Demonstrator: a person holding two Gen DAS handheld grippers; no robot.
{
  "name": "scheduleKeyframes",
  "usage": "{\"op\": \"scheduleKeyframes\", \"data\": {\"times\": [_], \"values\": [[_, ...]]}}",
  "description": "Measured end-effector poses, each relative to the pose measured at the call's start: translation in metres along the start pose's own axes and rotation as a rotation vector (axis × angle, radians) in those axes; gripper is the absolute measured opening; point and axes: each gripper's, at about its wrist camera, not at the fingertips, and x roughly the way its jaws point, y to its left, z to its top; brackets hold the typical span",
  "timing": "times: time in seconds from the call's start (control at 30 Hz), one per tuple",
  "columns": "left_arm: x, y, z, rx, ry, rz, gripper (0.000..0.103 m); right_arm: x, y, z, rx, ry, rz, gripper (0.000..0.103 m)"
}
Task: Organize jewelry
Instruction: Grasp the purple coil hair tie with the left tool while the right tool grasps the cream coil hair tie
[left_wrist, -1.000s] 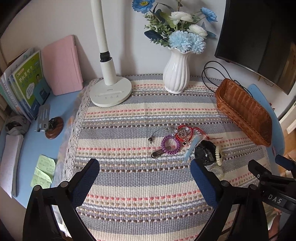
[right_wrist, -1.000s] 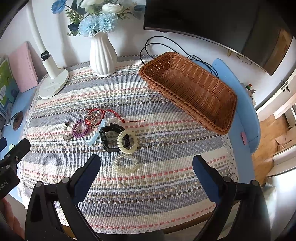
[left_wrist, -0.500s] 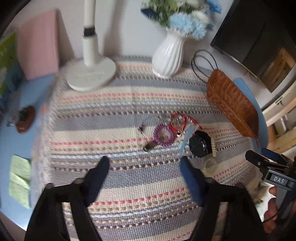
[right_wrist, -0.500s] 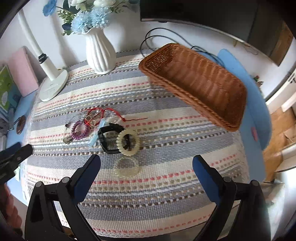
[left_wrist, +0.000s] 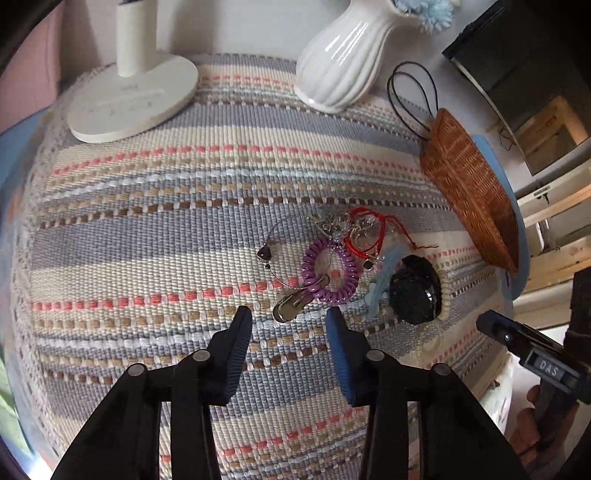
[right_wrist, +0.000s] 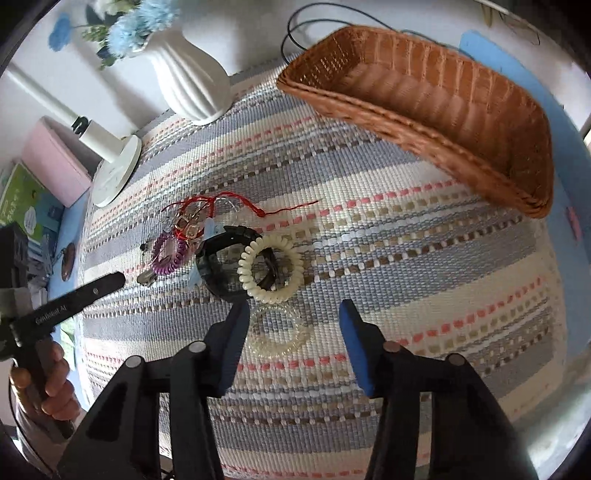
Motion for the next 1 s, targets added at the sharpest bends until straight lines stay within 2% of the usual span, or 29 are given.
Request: {"op": "scheduleKeyframes", "data": {"times": [0.1,0.17,0.5,0.53,0.63,0.87,0.97,1.0], "values": [[0.008,-0.001,0.009,0.033,0.011,0.010,0.040,0.013,-0.008,0.003,0.040,0.024,0.017,0.044],[0.014,-0.003,0.016,0.056,0.014,0.011,0.036,0.019,-0.011,0.004,0.054,0.033,0.019,0.042],[0.044,-0.021,0.045,0.147,0.066,-0.011,0.026,0.034,-0.013,0.010,0.050,0.025,0.034,0.036],[0.047,-0.023,0.046,0.161,0.075,-0.002,0.022,0.036,-0.013,0.010,0.048,0.024,0.030,0.034],[0.058,-0.029,0.047,0.195,0.108,0.014,0.019,0.041,-0.015,0.013,0.047,0.022,0.042,0.032],[0.062,-0.041,0.049,0.249,0.112,0.053,0.019,0.054,-0.011,0.018,0.003,0.037,0.053,0.030],[0.066,-0.052,0.048,0.272,0.102,0.096,0.017,0.064,-0.009,0.024,-0.006,0.045,0.052,0.024],[0.067,-0.055,0.047,0.280,0.098,0.111,0.010,0.065,-0.006,0.027,-0.019,0.029,0.035,0.017]]}}
